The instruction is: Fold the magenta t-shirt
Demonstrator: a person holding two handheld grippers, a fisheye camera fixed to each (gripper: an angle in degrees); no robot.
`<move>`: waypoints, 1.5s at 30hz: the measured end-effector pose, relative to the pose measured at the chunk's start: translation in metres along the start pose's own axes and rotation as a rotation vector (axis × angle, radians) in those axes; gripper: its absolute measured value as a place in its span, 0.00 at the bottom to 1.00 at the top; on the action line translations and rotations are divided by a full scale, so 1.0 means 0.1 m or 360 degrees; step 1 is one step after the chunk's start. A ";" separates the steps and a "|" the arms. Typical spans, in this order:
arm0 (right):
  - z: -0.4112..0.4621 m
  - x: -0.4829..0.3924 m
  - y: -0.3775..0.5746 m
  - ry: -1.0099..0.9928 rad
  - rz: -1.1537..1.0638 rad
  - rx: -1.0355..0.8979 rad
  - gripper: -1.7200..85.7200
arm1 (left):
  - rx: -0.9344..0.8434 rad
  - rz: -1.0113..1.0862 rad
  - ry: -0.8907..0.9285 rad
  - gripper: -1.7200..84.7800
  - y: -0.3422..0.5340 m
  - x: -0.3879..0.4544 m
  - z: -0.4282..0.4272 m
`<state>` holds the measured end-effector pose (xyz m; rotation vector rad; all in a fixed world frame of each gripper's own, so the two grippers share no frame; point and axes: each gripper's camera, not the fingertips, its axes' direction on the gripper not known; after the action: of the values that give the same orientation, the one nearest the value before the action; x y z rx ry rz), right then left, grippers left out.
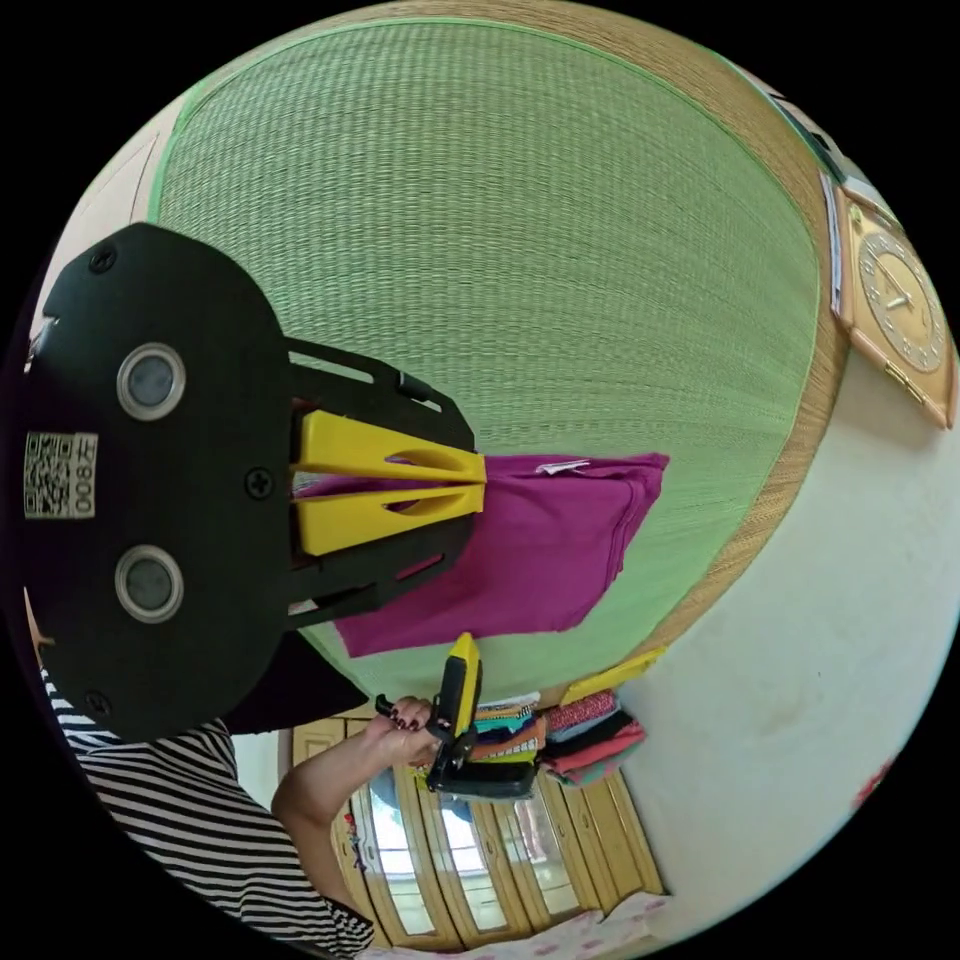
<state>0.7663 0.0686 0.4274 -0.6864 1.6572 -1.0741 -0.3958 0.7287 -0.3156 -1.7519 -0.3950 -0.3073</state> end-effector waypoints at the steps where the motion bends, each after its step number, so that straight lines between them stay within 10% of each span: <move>1: 0.02 -0.05 0.10 -0.0053 0.0002 -0.0039 0.02 | 0.0042 0.0002 0.0058 0.02 0.09 0.01 -0.05; 33: -0.09 0.27 0.91 -0.0457 0.0413 -0.0061 0.02 | -0.0015 -0.0105 -0.0159 0.03 1.39 0.24 0.49; 45: -0.35 0.72 1.16 -0.0613 0.0601 0.0044 0.03 | -0.0307 0.0801 -0.0102 0.09 1.70 1.53 1.34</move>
<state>0.7161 0.0713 0.2960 -0.4982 1.3637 -0.6458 -0.1859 0.8420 -0.4310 -1.9852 0.0408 0.0752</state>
